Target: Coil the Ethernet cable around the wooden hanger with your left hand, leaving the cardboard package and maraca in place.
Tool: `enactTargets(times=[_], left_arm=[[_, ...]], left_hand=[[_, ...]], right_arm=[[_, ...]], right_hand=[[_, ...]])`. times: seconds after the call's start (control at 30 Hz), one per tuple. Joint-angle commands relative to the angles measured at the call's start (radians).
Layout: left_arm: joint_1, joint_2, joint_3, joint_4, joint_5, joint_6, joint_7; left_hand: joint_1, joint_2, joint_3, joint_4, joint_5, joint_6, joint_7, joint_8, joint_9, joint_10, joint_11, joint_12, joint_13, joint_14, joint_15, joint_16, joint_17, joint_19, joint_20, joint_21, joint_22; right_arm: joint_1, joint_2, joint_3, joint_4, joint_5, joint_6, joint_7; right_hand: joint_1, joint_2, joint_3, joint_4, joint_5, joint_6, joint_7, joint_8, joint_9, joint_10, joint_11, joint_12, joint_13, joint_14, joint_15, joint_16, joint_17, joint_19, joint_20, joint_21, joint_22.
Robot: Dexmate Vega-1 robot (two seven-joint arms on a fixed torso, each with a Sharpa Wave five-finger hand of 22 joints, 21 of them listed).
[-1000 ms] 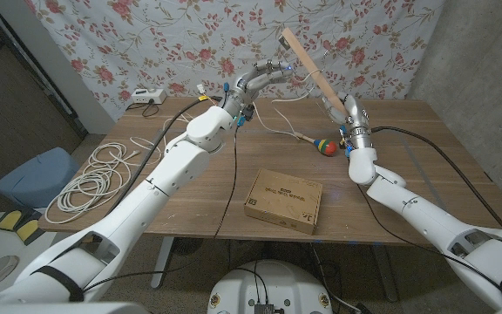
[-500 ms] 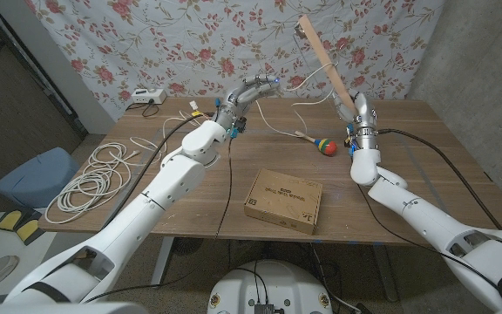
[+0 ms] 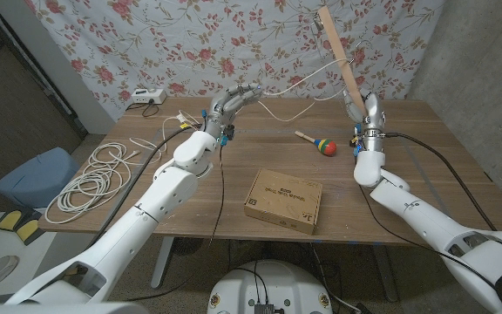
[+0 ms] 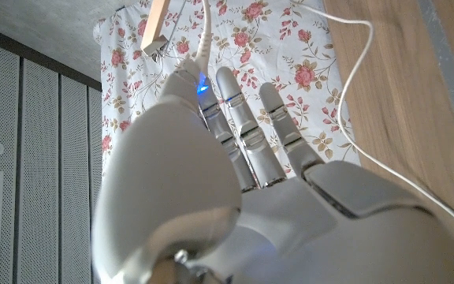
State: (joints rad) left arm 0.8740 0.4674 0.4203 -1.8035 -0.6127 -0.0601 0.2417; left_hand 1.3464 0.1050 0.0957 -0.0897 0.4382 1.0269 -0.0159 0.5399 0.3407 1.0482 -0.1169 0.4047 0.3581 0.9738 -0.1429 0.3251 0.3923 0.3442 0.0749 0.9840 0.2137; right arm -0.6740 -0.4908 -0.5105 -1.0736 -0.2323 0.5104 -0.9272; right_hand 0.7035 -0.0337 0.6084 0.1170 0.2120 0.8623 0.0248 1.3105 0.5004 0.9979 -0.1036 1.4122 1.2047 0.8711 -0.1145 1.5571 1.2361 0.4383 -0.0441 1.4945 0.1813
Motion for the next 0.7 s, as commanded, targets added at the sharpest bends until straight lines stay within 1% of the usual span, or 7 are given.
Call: enactTargets(times=[0.03,0.1,0.3,0.37,0.43,0.6,0.7], left_arm=[[0.068,0.017,-0.057,-0.021,-0.010,-0.004,0.083],[0.074,0.022,-0.072,-0.027,-0.003,0.000,0.109],[0.070,0.032,-0.094,-0.030,-0.001,0.018,0.140],[0.063,0.033,-0.097,-0.027,-0.002,0.027,0.146],[0.053,0.033,-0.099,-0.022,-0.004,0.035,0.148],[0.017,0.033,-0.091,0.001,-0.001,0.060,0.146],[-0.008,0.029,-0.083,0.020,0.000,0.073,0.139]], left_hand=[[0.007,0.012,-0.002,0.004,0.007,0.006,0.007,0.005,0.000,0.073,-0.052,0.008,0.283,0.013,-0.091,-0.002,0.005,-0.006,0.000,0.007,0.000],[0.008,0.012,-0.003,0.004,0.007,0.003,0.012,0.005,0.002,0.070,-0.055,0.006,0.285,0.013,-0.092,-0.003,0.006,-0.007,0.000,0.008,0.000],[0.011,0.012,-0.005,0.004,0.008,0.003,0.005,0.006,0.005,0.069,-0.056,0.005,0.289,0.014,-0.092,-0.005,0.008,-0.007,0.001,0.012,-0.001],[0.012,0.014,-0.005,0.003,0.008,0.005,0.008,0.006,0.004,0.071,-0.056,0.005,0.291,0.014,-0.092,-0.006,0.010,-0.009,0.002,0.013,-0.001],[0.013,0.014,-0.006,0.004,0.008,0.002,0.014,0.005,0.005,0.072,-0.055,0.005,0.293,0.014,-0.092,-0.007,0.011,-0.009,0.002,0.014,-0.001],[0.015,0.015,-0.007,0.004,0.008,0.004,0.010,0.005,0.004,0.071,-0.055,0.003,0.296,0.015,-0.092,-0.008,0.013,-0.010,0.003,0.016,-0.001],[0.017,0.016,-0.008,0.004,0.009,0.005,0.011,0.005,0.004,0.072,-0.053,0.003,0.298,0.016,-0.092,-0.009,0.015,-0.012,0.004,0.018,-0.002]], right_arm=[[-0.007,-0.006,0.009,0.027,-0.030,0.049,-0.064],[-0.006,-0.012,-0.001,0.032,-0.062,0.062,-0.085],[0.007,-0.020,-0.034,0.062,-0.157,0.106,-0.174],[0.004,-0.023,-0.038,0.058,-0.187,0.123,-0.190],[-0.013,-0.007,-0.003,0.049,-0.240,0.147,-0.190],[-0.053,0.035,0.088,0.013,-0.403,0.211,-0.190],[-0.066,0.045,0.109,-0.011,-0.474,0.242,-0.190]], right_hand=[[-0.211,0.212,0.007,0.004,0.007,-0.009,0.003,0.010,0.004,-0.018,-0.014,0.156,0.032,-0.007,-0.087,0.002,0.003,-0.006,-0.008,0.002,0.003],[-0.211,0.212,0.007,0.004,0.007,-0.009,0.003,0.009,0.002,-0.021,-0.013,0.155,0.032,-0.009,-0.087,0.002,0.003,-0.008,-0.009,0.001,0.003],[-0.217,0.208,0.003,0.008,0.008,-0.029,-0.002,0.011,0.005,-0.048,-0.015,0.151,0.032,-0.028,-0.085,-0.002,0.003,-0.023,-0.017,-0.009,0.001],[-0.220,0.206,0.001,0.010,0.009,-0.032,-0.003,0.010,0.003,-0.058,-0.018,0.150,0.032,-0.035,-0.085,-0.003,0.003,-0.027,-0.022,-0.013,0.000],[-0.222,0.206,0.000,0.012,0.010,-0.035,-0.004,0.013,0.006,-0.065,-0.012,0.150,0.032,-0.041,-0.085,-0.003,0.003,-0.029,-0.024,-0.016,0.000],[-0.226,0.206,-0.002,0.014,0.012,-0.033,-0.004,0.012,-0.001,-0.067,-0.016,0.153,0.031,-0.045,-0.088,-0.002,0.003,-0.027,-0.025,-0.020,-0.001],[-0.228,0.206,-0.003,0.015,0.013,-0.033,-0.006,0.013,-0.003,-0.069,-0.013,0.154,0.031,-0.046,-0.089,-0.001,0.003,-0.027,-0.027,-0.024,-0.001]])
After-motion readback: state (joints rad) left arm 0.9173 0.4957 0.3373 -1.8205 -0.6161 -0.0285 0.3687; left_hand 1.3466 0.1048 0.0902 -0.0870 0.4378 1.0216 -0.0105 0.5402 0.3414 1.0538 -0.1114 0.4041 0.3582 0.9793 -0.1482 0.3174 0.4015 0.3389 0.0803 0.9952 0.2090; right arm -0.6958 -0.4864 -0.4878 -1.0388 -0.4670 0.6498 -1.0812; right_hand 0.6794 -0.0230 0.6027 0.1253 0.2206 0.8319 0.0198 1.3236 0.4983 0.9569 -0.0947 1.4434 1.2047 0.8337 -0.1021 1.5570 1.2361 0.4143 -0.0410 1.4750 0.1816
